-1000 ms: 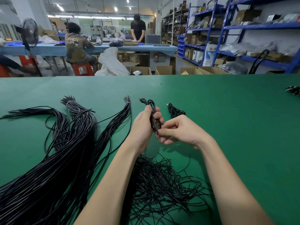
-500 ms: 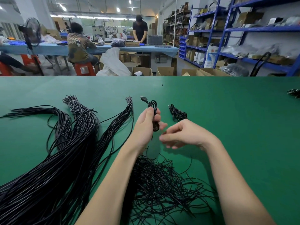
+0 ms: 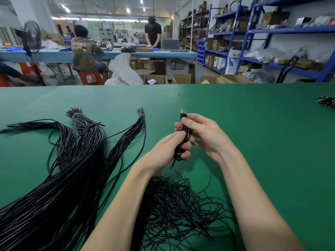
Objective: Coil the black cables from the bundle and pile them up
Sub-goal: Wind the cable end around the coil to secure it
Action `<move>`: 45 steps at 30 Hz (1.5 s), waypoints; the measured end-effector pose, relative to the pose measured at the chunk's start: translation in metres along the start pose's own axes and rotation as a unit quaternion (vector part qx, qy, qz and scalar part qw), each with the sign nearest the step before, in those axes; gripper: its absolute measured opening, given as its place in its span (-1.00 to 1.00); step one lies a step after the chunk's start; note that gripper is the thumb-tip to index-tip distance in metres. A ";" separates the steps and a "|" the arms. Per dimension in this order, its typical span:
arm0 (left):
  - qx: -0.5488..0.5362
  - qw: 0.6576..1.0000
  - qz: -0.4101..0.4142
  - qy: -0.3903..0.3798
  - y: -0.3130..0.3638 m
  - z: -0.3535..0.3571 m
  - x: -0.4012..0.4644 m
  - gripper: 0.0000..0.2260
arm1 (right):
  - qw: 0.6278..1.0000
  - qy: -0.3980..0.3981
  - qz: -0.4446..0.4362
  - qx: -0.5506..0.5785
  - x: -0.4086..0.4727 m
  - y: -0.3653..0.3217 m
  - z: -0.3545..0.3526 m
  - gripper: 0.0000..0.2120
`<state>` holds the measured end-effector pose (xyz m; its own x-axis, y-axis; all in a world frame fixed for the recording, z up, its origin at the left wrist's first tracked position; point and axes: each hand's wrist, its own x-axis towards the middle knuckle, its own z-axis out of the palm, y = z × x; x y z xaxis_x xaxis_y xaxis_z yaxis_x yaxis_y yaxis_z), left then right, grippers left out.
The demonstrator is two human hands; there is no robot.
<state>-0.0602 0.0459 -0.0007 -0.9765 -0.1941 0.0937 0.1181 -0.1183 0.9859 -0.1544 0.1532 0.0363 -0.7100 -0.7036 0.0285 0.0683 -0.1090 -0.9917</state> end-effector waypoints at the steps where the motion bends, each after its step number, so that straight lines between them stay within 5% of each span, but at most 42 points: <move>1: 0.002 1.000 0.000 0.003 -0.001 0.000 0.000 -0.73 | 1.000 -0.017 0.012 0.004 0.000 -0.001 -0.003 -0.93; 9: 0.027 1.000 0.007 -0.001 -0.002 0.005 0.000 -0.75 | 0.998 -0.037 0.041 0.020 -0.004 -0.004 -0.008 -0.96; 20: -0.163 0.983 -0.074 -0.024 0.009 0.011 -0.001 -0.64 | 0.996 0.023 -0.022 -0.089 -0.002 0.003 -0.006 -0.92; 23: -0.196 0.977 -0.078 0.016 0.009 0.007 0.002 -0.68 | 0.989 0.057 -0.025 -0.134 -0.001 0.004 -0.004 -0.93; 25: -0.211 0.973 -0.060 0.071 0.008 0.005 0.005 -0.72 | 0.969 0.073 -0.009 -0.235 -0.002 0.000 -0.006 -0.77; 27: -0.224 0.966 -0.028 0.129 0.006 0.002 0.010 -0.73 | 0.942 -0.006 0.051 -0.331 -0.008 -0.007 -0.010 -0.61; 30: -0.235 0.957 0.021 0.168 0.003 -0.001 0.014 -0.74 | 0.904 -0.140 0.131 -0.381 -0.015 -0.009 -0.001 -0.73; 35: -0.207 0.960 0.054 0.179 0.002 -0.005 0.012 -0.76 | 0.940 -0.100 0.088 -0.315 -0.013 0.003 0.016 -0.88; 45: -0.226 0.959 0.055 0.163 0.005 0.000 0.008 -0.75 | 0.920 -0.190 0.115 -0.323 -0.009 0.003 0.004 -0.85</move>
<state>-0.0675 0.0433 0.0047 -0.8538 -0.5155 0.0724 0.3553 -0.4755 0.8048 -0.1452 0.1568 0.0338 -0.4248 -0.8638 -0.2710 -0.3321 0.4271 -0.8410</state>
